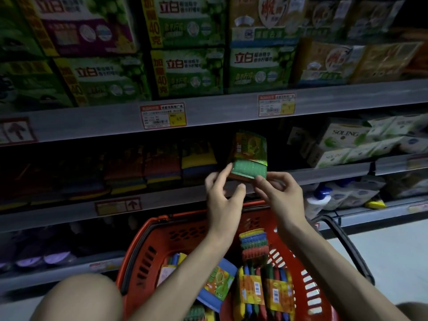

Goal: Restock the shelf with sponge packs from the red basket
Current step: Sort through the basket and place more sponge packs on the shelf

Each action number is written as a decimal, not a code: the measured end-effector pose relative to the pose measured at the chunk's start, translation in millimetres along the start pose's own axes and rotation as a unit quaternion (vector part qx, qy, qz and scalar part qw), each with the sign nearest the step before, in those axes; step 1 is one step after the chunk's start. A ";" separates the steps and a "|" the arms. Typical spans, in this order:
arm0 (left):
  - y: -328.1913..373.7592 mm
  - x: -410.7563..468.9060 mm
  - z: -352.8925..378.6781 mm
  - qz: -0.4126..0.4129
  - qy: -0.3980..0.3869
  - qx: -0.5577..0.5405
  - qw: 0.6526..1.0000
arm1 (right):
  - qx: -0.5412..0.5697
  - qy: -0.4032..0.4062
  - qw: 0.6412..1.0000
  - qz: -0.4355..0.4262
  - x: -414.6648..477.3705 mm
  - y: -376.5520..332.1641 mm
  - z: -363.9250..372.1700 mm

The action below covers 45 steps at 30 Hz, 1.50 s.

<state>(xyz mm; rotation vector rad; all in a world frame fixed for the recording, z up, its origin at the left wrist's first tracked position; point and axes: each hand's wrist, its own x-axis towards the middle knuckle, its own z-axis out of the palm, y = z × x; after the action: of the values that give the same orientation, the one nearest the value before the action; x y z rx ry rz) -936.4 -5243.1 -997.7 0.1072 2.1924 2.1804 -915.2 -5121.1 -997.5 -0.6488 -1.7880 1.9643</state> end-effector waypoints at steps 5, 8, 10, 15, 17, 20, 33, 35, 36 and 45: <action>-4.5 -0.7 0.7 -0.024 0.000 0.019 1.000 | -0.044 0.006 0.999 -0.023 9.7 10.0 6.9; -6.1 -2.7 1.1 -0.045 0.002 0.008 0.999 | -0.097 0.016 0.994 -0.054 13.1 11.5 10.4; -5.6 -3.5 1.0 -0.064 0.005 -0.004 0.998 | -0.115 0.017 0.991 -0.072 15.8 12.5 12.1; -2.0 -3.4 2.6 -0.056 0.010 -0.029 0.998 | -0.128 0.015 0.988 -0.091 26.5 14.7 13.5; 0.1 -3.6 4.0 -0.062 0.001 -0.042 0.997 | -0.125 0.013 0.988 -0.093 30.3 13.9 12.9; 2.1 -2.9 4.0 -0.081 -0.003 -0.055 0.995 | -0.133 0.011 0.987 -0.092 32.5 14.3 11.4; 2.4 -2.7 2.5 -0.128 -0.004 -0.061 0.990 | -0.133 -0.073 0.987 -0.042 29.1 9.0 15.2; 5.0 -3.1 2.8 -0.138 0.000 -0.065 0.988 | -0.138 -0.081 0.986 -0.044 27.9 7.0 16.5; 5.9 -3.0 2.6 -0.139 0.002 -0.067 0.988 | -0.137 -0.083 0.986 -0.046 27.3 6.3 17.0; 11.6 -3.2 0.0 -0.134 0.024 -0.076 0.988 | -0.122 -0.099 0.987 -0.038 28.0 6.9 15.3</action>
<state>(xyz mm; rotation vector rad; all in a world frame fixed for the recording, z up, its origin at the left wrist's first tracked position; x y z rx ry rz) -933.0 -5243.3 -986.1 -0.2344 1.9222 2.2059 -946.7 -5117.8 -1005.2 -0.4655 -2.1640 1.8299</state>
